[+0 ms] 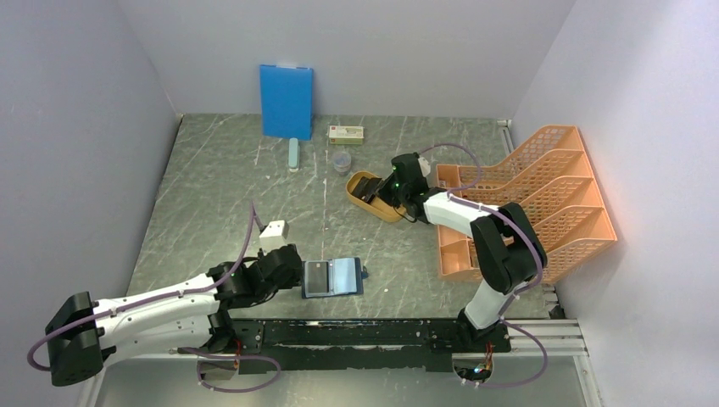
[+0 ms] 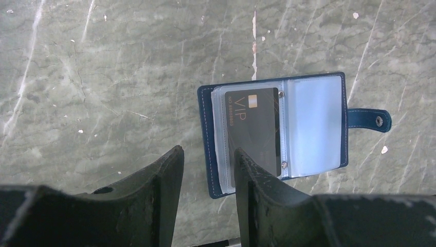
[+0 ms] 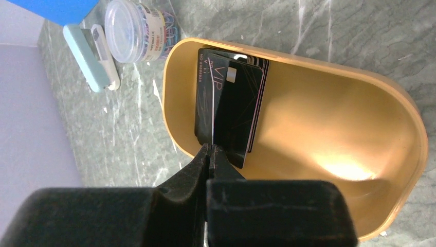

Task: Put the credit cards into the card holder
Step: Pick up the credit card from the storage box.

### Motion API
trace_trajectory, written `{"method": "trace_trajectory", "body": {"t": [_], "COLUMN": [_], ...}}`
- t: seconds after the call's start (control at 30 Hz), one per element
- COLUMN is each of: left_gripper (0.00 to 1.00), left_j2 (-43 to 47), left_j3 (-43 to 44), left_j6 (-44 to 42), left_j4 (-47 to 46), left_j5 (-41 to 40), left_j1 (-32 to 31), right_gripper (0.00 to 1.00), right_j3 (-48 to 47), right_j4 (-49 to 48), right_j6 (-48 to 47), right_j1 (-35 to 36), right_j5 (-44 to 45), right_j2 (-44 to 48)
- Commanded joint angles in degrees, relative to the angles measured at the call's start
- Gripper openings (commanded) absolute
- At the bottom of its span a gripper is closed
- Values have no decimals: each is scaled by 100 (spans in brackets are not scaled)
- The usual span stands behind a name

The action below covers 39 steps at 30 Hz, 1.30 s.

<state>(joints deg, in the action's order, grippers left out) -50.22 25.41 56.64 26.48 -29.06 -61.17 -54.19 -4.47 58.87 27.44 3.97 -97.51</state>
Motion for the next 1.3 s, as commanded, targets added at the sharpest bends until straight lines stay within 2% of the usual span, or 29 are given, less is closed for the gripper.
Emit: {"method": "trace_trajectory", "body": {"t": [0.0,0.4,0.8,1.0,1.2,1.27], "left_gripper": [46,46,45,44,46,47], "left_j2": [122,189,532,1308,1704,1729], "left_j3": [43,126,526,733,838,849], "left_j6": [62,84,164,74,-519,-672], "left_j4": [109,230,807,1025,626,467], "left_j5": [-15,-97,-617,-909,-649,-516], "left_j1": [16,17,17,17,14,17], "right_gripper": [0,0,0,0,0,0], "right_j3": [-33,-65,-47,218,597,692], "right_j4": [208,421,986,739,510,619], "right_j6": [154,230,217,-892,-1909,-2217], "right_j1": [-27,-28,-42,-126,-266,-269], "right_j5": [47,142,-120,-1680,-3884,-4331], "right_j2": [279,574,1614,2606,3499,3758]}}
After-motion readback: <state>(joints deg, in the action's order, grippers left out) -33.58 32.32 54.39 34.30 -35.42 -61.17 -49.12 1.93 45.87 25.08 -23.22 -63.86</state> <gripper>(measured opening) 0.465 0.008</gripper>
